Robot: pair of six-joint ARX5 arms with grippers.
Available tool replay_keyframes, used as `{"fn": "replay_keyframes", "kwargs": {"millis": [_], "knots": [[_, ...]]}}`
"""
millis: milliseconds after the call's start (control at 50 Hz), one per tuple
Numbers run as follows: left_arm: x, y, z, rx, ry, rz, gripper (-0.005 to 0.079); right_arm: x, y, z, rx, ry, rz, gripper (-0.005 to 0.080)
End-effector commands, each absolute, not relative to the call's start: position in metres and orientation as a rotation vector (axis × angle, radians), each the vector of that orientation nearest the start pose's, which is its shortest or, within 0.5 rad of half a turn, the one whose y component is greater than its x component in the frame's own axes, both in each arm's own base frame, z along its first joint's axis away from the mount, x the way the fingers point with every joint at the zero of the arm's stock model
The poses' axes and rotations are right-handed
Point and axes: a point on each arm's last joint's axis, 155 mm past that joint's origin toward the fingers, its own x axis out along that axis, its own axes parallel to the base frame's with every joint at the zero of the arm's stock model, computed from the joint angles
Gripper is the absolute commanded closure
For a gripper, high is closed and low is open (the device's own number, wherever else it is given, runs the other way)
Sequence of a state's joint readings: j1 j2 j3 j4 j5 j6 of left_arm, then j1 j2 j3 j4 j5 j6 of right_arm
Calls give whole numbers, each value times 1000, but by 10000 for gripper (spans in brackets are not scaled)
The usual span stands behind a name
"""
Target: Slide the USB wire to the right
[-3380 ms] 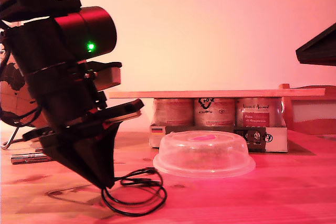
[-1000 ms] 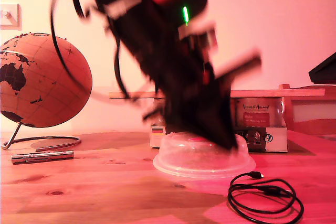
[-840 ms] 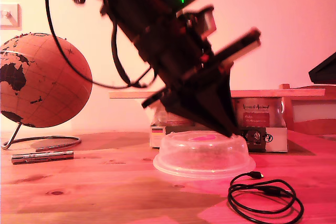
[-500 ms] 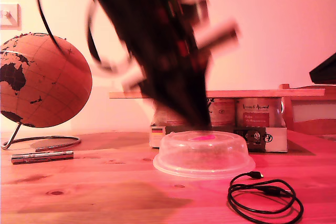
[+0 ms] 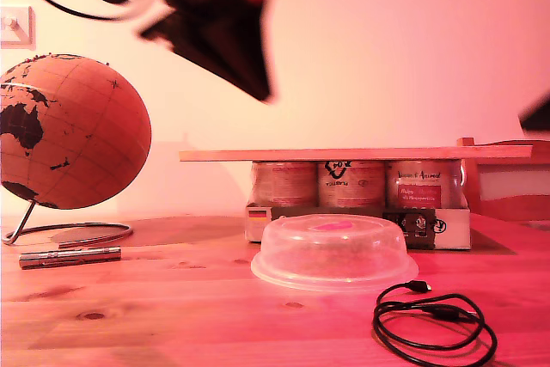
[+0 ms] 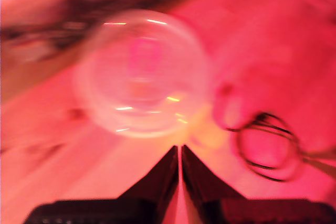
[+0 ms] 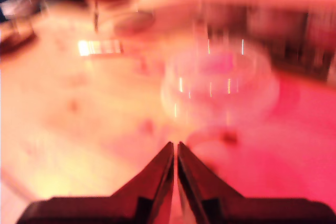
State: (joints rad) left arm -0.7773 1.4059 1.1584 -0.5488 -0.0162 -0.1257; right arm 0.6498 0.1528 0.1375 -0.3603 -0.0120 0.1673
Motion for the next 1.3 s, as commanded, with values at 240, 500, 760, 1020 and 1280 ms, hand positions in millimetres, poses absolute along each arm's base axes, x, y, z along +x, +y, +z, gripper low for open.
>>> {"fn": "replay_keyframes", "kwargs": {"millis": [240,500,760,1020,1280], "knots": [[295,-227,231,164,681,-582,766,178,150,95,97,513,645,765],[285,-185,260,116,588,-521,766,192,141,107,94,441,571,765],[271,-141,256,65,477,-434,766,215,132,158,140,219,493,765],[258,-102,239,26,356,-339,766,226,115,171,53,139,394,765],[247,-88,232,14,270,-319,766,234,99,181,-18,83,329,765]]}}
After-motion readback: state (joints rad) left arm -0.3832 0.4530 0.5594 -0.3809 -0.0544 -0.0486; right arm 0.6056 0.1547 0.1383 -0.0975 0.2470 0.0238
